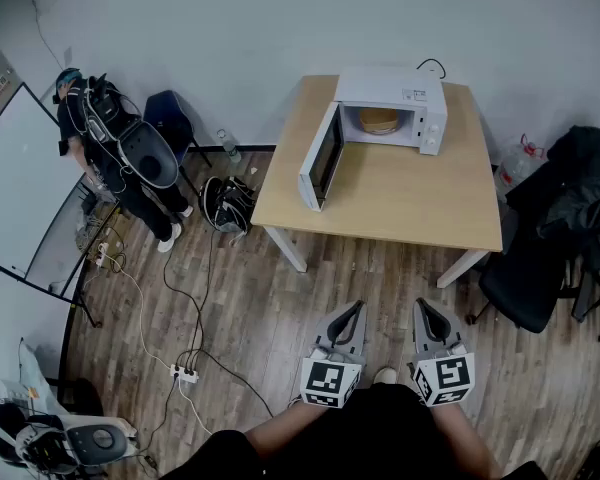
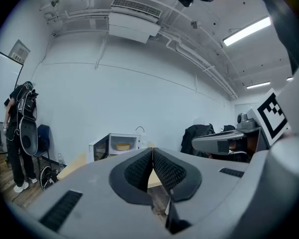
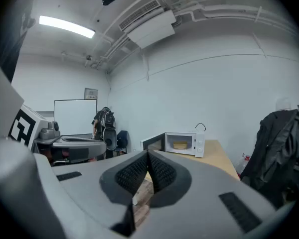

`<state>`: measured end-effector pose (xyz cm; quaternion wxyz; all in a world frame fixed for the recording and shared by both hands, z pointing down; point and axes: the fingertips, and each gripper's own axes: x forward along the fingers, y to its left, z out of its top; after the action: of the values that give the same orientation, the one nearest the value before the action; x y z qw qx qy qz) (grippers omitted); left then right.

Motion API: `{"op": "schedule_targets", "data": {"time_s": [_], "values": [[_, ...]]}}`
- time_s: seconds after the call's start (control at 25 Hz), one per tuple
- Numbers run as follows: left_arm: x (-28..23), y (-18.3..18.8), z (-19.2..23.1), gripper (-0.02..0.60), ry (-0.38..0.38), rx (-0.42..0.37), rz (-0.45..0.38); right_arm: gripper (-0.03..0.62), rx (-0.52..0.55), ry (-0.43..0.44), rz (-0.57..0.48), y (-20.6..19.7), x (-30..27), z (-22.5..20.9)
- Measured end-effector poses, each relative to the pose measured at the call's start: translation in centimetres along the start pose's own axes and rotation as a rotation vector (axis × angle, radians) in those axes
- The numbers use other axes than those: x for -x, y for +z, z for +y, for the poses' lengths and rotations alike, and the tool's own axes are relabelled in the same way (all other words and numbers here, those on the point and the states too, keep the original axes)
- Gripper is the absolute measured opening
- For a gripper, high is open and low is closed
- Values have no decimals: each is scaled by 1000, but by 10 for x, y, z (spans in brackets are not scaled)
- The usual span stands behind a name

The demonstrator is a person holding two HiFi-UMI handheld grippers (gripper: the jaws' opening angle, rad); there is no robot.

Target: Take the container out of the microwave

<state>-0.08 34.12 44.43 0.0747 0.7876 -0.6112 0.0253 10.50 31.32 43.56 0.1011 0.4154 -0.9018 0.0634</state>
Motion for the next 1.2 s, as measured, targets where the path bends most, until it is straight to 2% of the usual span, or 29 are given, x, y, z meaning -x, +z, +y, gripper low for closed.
{"op": "schedule_targets", "data": {"time_s": [0.28,0.6,0.92,1.2], "values": [[-13,0,-28,12,12,-14,2,60,-75,12,-2,-11,21,-32],[-24,-1,-56,12,47,-50,-10,60,-88,0,-29,-22,47,-65],[-43,0,-54,12,55,-61,-9,60,-103,-24,-33,-26,43,-91],[-81,-4,-49,12,27,-40,-6,60,-91,-51,-3,-30,29,-113]]}}
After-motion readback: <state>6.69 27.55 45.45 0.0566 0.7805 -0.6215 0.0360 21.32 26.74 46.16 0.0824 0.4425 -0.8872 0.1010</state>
